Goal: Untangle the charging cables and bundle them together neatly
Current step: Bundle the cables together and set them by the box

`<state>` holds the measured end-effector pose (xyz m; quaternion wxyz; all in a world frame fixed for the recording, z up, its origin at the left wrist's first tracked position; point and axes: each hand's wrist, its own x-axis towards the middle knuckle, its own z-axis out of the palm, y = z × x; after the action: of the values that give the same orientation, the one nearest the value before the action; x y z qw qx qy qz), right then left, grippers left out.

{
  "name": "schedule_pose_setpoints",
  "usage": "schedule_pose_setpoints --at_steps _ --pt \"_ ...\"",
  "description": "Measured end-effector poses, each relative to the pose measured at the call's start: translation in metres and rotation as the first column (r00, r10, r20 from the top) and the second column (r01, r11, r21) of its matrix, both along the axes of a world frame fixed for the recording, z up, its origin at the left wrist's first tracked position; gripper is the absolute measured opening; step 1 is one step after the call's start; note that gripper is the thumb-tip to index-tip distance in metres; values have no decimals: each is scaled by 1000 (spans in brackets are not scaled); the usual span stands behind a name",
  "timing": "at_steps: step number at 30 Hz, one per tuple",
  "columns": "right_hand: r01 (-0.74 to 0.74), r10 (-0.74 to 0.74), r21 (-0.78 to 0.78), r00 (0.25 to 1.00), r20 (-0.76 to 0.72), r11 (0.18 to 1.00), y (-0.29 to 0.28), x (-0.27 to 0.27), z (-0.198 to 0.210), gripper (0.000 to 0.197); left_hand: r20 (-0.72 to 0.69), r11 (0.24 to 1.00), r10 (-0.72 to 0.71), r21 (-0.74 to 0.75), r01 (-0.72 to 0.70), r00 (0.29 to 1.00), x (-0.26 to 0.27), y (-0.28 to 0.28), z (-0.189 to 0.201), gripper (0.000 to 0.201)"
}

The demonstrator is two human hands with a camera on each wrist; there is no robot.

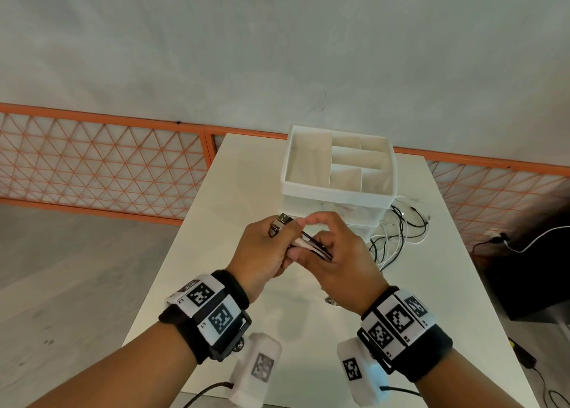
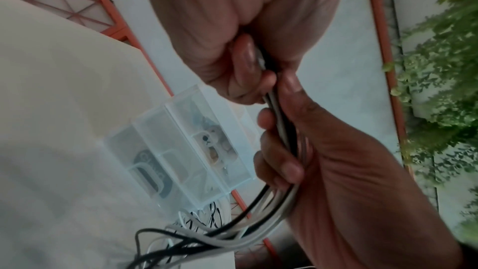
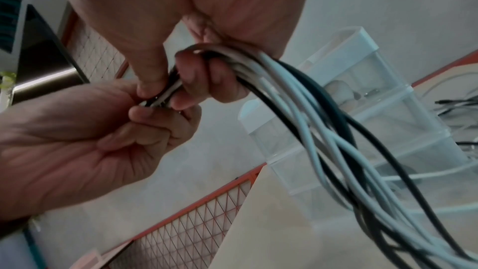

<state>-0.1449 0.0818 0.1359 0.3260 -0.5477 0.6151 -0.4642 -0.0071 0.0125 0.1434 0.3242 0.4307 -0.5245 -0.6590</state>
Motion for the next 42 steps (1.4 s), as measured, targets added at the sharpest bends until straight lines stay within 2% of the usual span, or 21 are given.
schedule_pose_setpoints --at_steps 3,6,11,14,18,24,26,28,29,30,35,38,42 --pt "44 -40 -54 996 78 998 1 -2 -2 16 12 997 42 68 -43 999 0 -4 1 25" --pt "71 -65 -65 994 88 995 2 1 -2 12 -2 986 53 159 -52 999 -2 -8 3 15" --pt "72 -71 -50 997 40 996 0 2 -7 7 -20 993 37 112 -35 999 -2 -10 3 16" --pt "75 -75 -51 997 0 996 -1 3 -6 10 13 997 -9 71 8 1000 -1 -9 1 18" --pt "101 -102 -77 995 -6 992 -5 7 -5 16 44 998 -52 28 51 998 -1 -7 -1 38" --pt "128 -124 -53 990 70 990 -9 9 -3 15 40 995 -80 68 78 996 2 -8 3 40" --pt "96 -92 -68 993 72 993 -7 9 0 15 68 999 -41 30 39 997 1 -6 4 35" --pt "47 -46 -17 998 47 999 -5 7 4 33 78 999 44 8 -45 996 -1 -7 4 34" --pt "27 -28 18 1000 13 999 -4 4 5 45 77 997 78 22 -80 994 -3 -9 3 33" --pt "23 -22 29 999 -28 999 -3 1 5 50 72 993 95 56 -99 993 -3 -10 4 32" --pt "70 -107 -227 982 -155 971 -2 -3 -6 9 -53 934 44 356 -22 998 1 -14 12 29" --pt "25 -100 -304 967 -233 952 -3 -5 -9 2 -100 905 39 426 8 994 3 -16 14 26" --pt "-59 -56 -328 942 -330 943 -2 -7 -11 8 -132 890 52 456 14 990 4 -17 14 33"
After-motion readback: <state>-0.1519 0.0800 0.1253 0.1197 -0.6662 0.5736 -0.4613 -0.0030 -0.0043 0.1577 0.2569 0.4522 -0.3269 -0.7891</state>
